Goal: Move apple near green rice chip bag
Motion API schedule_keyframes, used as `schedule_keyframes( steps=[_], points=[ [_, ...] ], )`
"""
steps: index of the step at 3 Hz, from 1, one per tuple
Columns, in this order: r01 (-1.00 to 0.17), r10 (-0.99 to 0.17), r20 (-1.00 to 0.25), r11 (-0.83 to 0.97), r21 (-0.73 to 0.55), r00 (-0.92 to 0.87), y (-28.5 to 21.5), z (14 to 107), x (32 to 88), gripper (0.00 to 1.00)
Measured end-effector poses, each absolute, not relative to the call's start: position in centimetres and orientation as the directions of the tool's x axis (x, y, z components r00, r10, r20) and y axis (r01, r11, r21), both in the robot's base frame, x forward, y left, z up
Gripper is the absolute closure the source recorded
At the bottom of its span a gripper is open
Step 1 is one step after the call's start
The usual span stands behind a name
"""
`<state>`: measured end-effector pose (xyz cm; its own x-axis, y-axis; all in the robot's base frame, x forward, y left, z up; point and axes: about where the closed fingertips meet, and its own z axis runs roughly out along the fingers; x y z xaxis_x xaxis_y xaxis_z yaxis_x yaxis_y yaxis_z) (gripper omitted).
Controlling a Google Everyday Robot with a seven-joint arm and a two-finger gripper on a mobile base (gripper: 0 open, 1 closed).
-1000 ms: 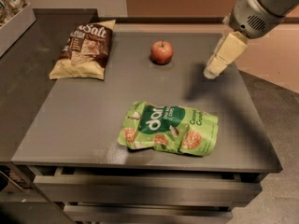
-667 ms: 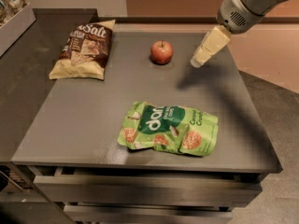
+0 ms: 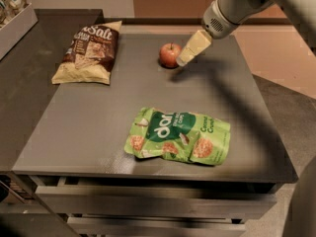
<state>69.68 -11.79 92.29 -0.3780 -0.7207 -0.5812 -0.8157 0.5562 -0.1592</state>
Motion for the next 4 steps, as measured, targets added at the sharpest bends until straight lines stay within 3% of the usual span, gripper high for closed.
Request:
schedule_keyframes(
  steps=[4],
  points=[
    [-0.841,-0.711,-0.608,0.525,-0.127,-0.352,-3.9,86.4,75.4,0.00]
  ],
)
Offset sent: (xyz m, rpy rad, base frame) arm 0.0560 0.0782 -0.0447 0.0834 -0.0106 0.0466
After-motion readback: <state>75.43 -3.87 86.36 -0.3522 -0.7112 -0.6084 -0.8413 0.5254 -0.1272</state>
